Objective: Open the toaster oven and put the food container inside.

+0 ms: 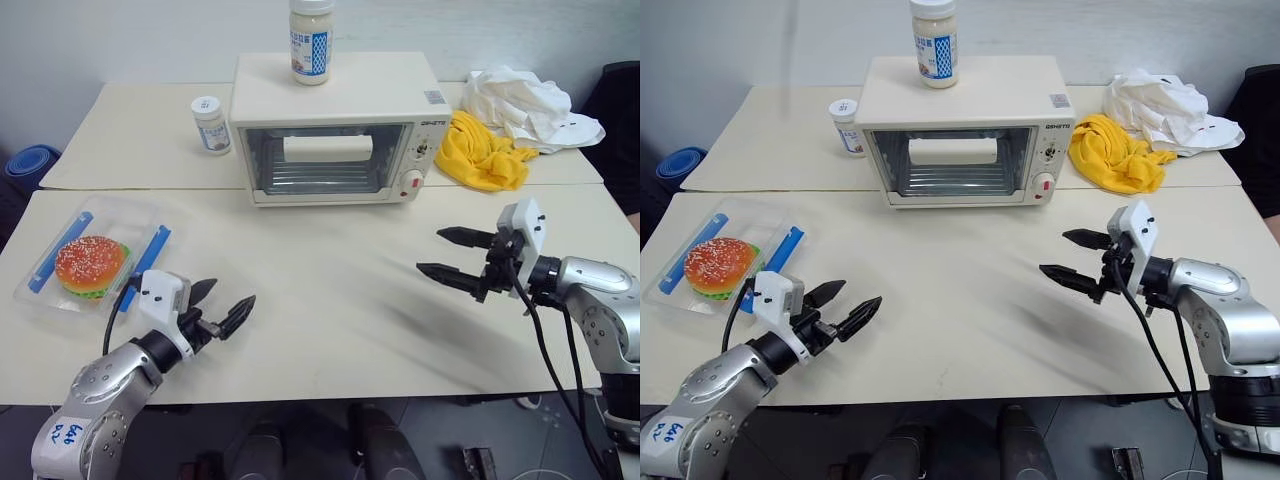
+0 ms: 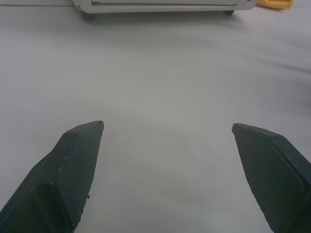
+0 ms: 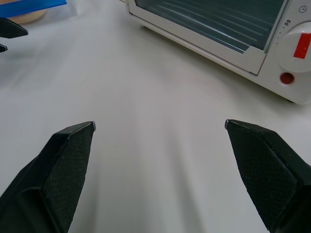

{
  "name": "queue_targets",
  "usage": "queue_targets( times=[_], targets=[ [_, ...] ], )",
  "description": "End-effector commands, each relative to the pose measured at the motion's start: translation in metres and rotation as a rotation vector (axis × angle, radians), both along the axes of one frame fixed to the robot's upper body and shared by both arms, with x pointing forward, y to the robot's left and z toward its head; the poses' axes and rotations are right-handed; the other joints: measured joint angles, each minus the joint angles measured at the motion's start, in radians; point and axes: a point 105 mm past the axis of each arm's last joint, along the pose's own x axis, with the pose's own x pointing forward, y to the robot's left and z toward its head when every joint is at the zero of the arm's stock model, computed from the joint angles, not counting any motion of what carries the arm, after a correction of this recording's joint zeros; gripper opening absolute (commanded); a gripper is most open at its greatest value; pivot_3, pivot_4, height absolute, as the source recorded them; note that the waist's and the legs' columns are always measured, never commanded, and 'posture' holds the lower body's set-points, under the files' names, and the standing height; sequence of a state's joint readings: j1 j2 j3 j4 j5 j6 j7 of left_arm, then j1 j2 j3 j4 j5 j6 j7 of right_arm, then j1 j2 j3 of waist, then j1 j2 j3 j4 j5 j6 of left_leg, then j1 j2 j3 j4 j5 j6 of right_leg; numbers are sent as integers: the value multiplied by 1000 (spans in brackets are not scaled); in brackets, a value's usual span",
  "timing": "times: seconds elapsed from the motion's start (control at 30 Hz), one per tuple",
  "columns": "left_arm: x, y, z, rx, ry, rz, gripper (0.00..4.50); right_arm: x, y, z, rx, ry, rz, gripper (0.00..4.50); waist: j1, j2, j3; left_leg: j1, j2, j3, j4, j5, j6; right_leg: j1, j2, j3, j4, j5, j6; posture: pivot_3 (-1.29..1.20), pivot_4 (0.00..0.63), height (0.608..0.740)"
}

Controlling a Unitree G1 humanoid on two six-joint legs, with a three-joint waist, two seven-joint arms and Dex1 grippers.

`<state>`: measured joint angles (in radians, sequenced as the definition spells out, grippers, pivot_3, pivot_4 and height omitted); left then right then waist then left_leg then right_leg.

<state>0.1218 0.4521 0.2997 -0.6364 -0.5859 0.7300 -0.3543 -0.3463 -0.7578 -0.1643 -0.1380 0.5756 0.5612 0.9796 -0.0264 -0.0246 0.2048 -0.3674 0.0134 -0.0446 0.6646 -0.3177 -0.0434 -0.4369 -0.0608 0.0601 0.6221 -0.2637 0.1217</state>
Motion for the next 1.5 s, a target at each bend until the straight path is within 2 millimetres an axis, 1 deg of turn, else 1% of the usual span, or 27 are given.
queue_targets(
  times=[0.03, 0.1, 0.17, 0.23, 0.33, 0.37, 0.43, 0.5, 0.63, 0.8, 0.9, 0.97, 1.03, 1.13, 1.2, 1.23, 1.27, 1.37, 1.5],
  targets=[
    [1, -8, 22, -15, -65, -58, 4500, 2, 12, 21, 46, -63, 26, 4475, -2, 0, 0, 0, 0, 0, 0, 0, 0, 0, 0, 0, 0, 0, 0, 0, 150, 740],
    [4, -16, 44, -105, -100, -133, 4500, 13, 20, 33, 85, -89, 14, 4475, -2, 0, 0, 0, 0, 0, 0, 0, 0, 0, 0, 0, 1, 0, 0, 0, 150, 740],
    [10, -22, 72, -125, -156, -209, 4500, 26, 31, 45, 137, -90, 17, 4475, -2, 0, 0, 0, 0, 0, 1, 0, 0, -1, 0, 0, 2, 0, 0, 0, 150, 740],
    [16, -24, 91, -105, -194, -242, 4500, 36, 39, 54, 178, -83, 31, 4475, -2, 0, 0, 0, 0, -1, 2, 0, 0, -1, 0, 0, 3, 0, 0, 0, 150, 740],
    [24, -26, 109, -64, -230, -268, 4500, 48, 49, 63, 210, -84, 44, 4475, -2, 0, 0, 0, 0, -1, 0, 0, 0, -1, 0, -1, 2, 0, 0, 0, 150, 740],
    [25, -27, 113, -61, -238, -276, 4500, 50, 52, 65, 218, -82, 48, 4475, -2, 0, 0, -1, 0, -1, 0, 0, -1, -2, 0, -1, 1, 0, 0, 0, 150, 740],
    [27, -31, 129, -44, -273, -315, 4500, 61, 62, 70, 227, -81, 56, 4475, -4, 0, 0, -3, 0, 0, -1, 0, -1, -3, 0, -1, 2, 0, 0, 0, 150, 740],
    [27, -33, 140, -22, -303, -343, 4500, 69, 69, 73, 222, -81, 65, 4475, -4, 0, 0, -5, 0, 1, 0, 0, -1, -5, -1, 0, 2, 1, 1, 0, 150, 740],
    [28, -37, 147, 6, -325, -368, 4500, 79, 77, 76, 228, -84, 80, 4475, -4, 0, 0, -5, 0, 1, -1, 0, -1, -6, 0, 0, 3, 0, 1, 0, 150, 740],
    [29, -41, 148, 19, -335, -377, 4500, 85, 84, 81, 245, -95, 105, 4475, -5, 0, 0, -5, 0, 1, -1, 0, -1, -6, 0, 0, 3, 0, 1, 0, 150, 740],
    [31, -42, 146, 24, -335, -372, 4500, 78, 93, 90, 271, -102, 179, 4475, -8, 0, 0, -5, 0, 1, -1, 1, -2, -7, 0, 0, 3, 0, 1, 0, 150, 740],
    [33, -40, 145, 24, -335, -360, 4500, 68, 100, 90, 267, -109, 241, 4475, -7, 0, 0, -5, 1, 1, -1, 1, -2, -7, 0, 0, 4, 0, 1, 0, 150, 740],
    [36, -39, 145, 22, -339, -350, 4500, 59, 105, 88, 255, -113, 297, 4475, -6, 0, 0, -5, 1, 1, -1, 1, -2, -7, 0, 0, 4, 0, 1, 0, 150, 740],
    [40, -41, 149, 19, -353, -343, 4500, 48, 108, 82, 250, -90, 346, 4475, -6, 0, 0, -5, 0, 1, -1, 1, -2, -7, 0, 0, 4, 0, 1, 0, 150, 740],
    [52, -42, 157, -1, -370, -308, 4500, 41, 107, 75, 252, -76, 369, 4475, -7, 0, 0, -5, 0, 1, -1, 1, -2, -7, 0, 0, 4, 0, 1, 0, 150, 740],
    [57, -42, 160, -9, -378, -294, 4120, 37, 107, 73, 253, -71, 380, 4500, -4, 0, 0, -5, 0, 1, -1, 1, -2, -7, 0, 0, 4, 0, 1, 0, 150, 740],
    [61, -44, 163, -9, -386, -298, 3954, 32, 107, 69, 253, -63, 393, 4500, -4, 0, 0, -5, 0, 1, -1, 1, -2, -7, 0, -1, 4, 0, 1, 0, 150, 740],
    [75, -48, 169, 35, -399, -307, 3085, 20, 107, 59, 248, -47, 413, 4500, -11, 0, 0, -4, 0, 2, -2, 1, -3, -7, 0, 0, 5, 0, 1, 0, 150, 740],
    [93, -54, 171, 112, -407, -337, 1786, 13, 108, 43, 250, -21, 391, 4500, -17, 0, 0, -5, 1, 2, -2, 1, -3, -7, 0, 0, 5, 0, 1, 0, 150, 740]
  ],
)
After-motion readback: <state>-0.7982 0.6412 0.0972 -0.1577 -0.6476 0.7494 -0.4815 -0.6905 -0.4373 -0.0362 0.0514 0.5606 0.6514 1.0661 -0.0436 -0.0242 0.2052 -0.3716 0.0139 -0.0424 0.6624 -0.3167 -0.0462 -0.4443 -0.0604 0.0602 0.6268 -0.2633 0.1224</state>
